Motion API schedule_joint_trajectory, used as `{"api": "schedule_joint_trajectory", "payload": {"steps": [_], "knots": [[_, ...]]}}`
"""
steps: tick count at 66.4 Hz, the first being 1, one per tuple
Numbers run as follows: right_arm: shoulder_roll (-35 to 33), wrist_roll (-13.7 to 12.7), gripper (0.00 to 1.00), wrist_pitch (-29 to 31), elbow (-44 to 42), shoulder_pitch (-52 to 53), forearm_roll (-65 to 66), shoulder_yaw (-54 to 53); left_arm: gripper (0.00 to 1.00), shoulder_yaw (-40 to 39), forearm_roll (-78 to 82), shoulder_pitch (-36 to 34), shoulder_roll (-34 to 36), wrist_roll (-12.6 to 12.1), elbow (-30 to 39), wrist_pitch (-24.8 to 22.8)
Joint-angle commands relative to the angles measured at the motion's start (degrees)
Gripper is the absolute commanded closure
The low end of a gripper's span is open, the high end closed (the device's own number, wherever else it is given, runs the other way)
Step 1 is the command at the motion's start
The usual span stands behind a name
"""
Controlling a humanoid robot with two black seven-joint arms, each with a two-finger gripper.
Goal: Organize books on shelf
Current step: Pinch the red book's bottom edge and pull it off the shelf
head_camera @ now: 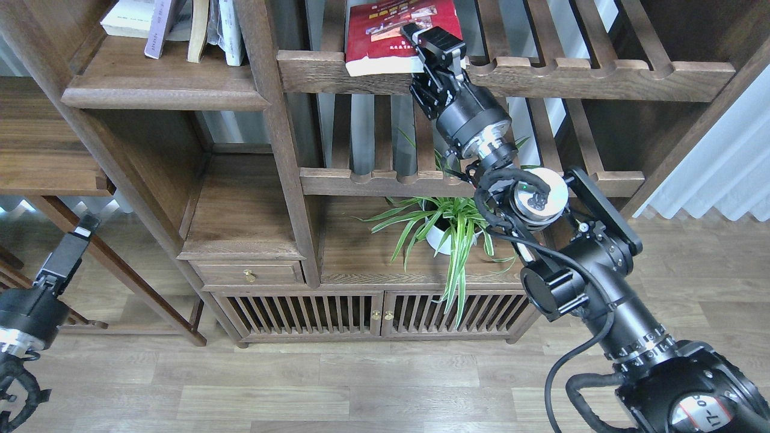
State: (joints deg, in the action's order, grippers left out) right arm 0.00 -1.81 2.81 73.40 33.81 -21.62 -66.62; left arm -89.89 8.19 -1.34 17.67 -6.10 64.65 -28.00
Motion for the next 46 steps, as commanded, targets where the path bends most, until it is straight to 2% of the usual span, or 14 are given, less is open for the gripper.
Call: {"api": "schedule_joint_trajectory", "payload": {"steps": [1,9,20,31,46], "knots": [[0.0,0.1,0.94,-0.3,6.9,-4.2,-0.8,-0.4,0.00,-0.2,-0.5,0.0,-0.4,0.7,-0.8,0.0],[0.0,0.1,0.94,-0.3,14.0,-9.4,-1.1,-0.4,0.00,-0.2,-3.3,0.0,-0.5,0.3,-2.2,0.0],[0.0,0.2,0.93,0.8,18.6,-13.6,-1.3,-1.6,0.00,-0.2,-3.4,0.2,-0.5,0.4,-2.5,0.0],[0.0,0.3,0.93,4.0,21.5,-17.3,-1.8,-2.6,0.00,-0.2,-3.4,0.3,-0.6,0.4,-3.3,0.0],[0.0,0.4,0.93,11.3,22.6,-26.2,-1.8,-2.8,0.00,-0.2,-5.5,0.3,-0.8,0.7,-5.8,0.0]]}}
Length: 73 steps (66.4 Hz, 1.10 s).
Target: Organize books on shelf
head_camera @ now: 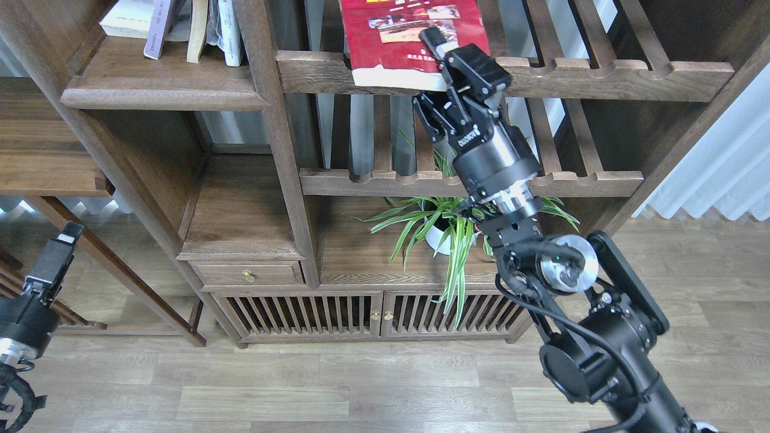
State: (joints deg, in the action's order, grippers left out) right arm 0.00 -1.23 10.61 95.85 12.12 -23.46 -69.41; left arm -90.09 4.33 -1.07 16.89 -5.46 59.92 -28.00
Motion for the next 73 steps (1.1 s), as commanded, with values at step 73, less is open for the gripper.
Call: {"api": "schedule_joint_trajectory", "payload": {"steps": [73], "knots": [[-0.4,-4.1,0.92,17.4,-1.5,-33.7,2.3,16.5,0.00,7.7,-14.5,5.3,-12.6,0.3,-5.4,0.0]]}}
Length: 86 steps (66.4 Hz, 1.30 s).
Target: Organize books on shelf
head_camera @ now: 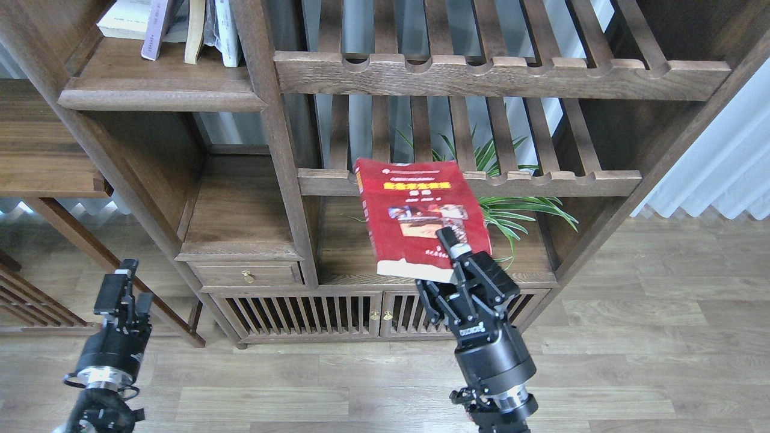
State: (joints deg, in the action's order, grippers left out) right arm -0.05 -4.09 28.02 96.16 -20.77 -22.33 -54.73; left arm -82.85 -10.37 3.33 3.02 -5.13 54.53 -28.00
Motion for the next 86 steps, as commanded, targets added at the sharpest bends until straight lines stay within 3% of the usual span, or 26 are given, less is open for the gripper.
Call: {"api": "schedule_joint_trajectory", "payload": {"steps": [1,25,33,44,59,71,86], "knots": [[-0.4,-1.4,0.92,0.0,-2.2,-0.8,1.3,2.1,0.00,0.6,0.2,1.0,1.3,-0.1,0.1,0.0],[0.1,-5.8,0.92,0.0,-12.0,1.4,2.6,6.0,0.00,0.7,-0.3,1.2,2.3,-0.5,1.7,0.0],[0.1,-7.2,0.92,0.0,-14.7,4.2,3.6,6.1,0.00,3.1,-1.8,0.4,2.5,2.5,2.3,0.0],[0.1,-7.7,0.91,0.0,-15.2,4.7,3.7,6.1,0.01,7.7,-2.3,-1.8,3.5,2.7,1.2,0.0],[0.1,-7.8,0.90,0.0,-16.8,6.1,3.7,7.5,0.01,10.4,-2.6,-1.3,13.0,2.4,3.7,0.0],[0.1,-9.9,0.90,0.0,-19.4,6.2,3.7,8.5,0.01,16.3,-6.2,-1.6,21.8,2.3,6.6,0.0],[0.1,-10.2,0.90,0.0,-22.1,9.6,3.6,8.9,0.00,23.4,-15.5,-1.0,28.4,-0.9,17.7,0.0]]}}
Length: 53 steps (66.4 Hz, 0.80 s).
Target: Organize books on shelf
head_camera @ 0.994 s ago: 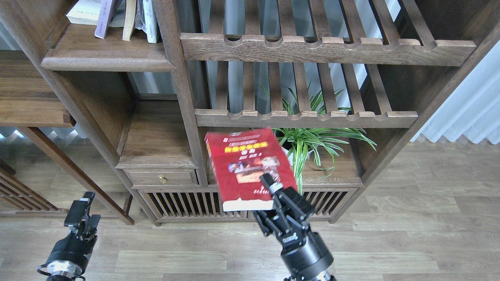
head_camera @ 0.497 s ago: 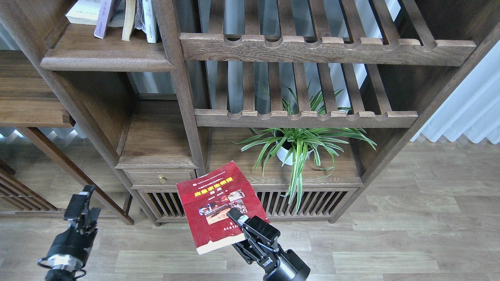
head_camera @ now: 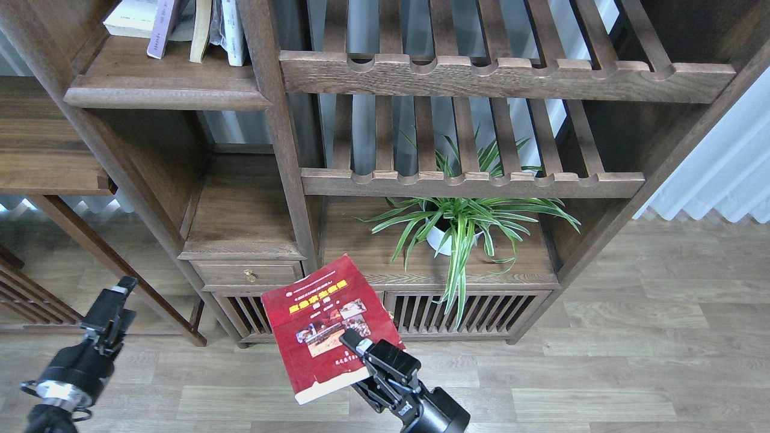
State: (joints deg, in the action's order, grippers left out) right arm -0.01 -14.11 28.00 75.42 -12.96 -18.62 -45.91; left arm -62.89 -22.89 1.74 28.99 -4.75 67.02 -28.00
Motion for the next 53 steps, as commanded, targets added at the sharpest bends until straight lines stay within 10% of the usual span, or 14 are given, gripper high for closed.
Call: {"api": "schedule_joint_trajectory", "payload": {"steps": [1,53], "knots": [[0.0,-0.1,0.90,0.0,-1.4,2.0,-0.1,-0.1,0.00,3.7,-3.2,0.6,2.5,-1.3,5.5,0.0],[0.0,0.0,0.89,0.0,-3.7,10.3,-7.2,2.8,0.01,13.8,-18.8,-0.2,0.4,-1.4,12.2,0.0]]}}
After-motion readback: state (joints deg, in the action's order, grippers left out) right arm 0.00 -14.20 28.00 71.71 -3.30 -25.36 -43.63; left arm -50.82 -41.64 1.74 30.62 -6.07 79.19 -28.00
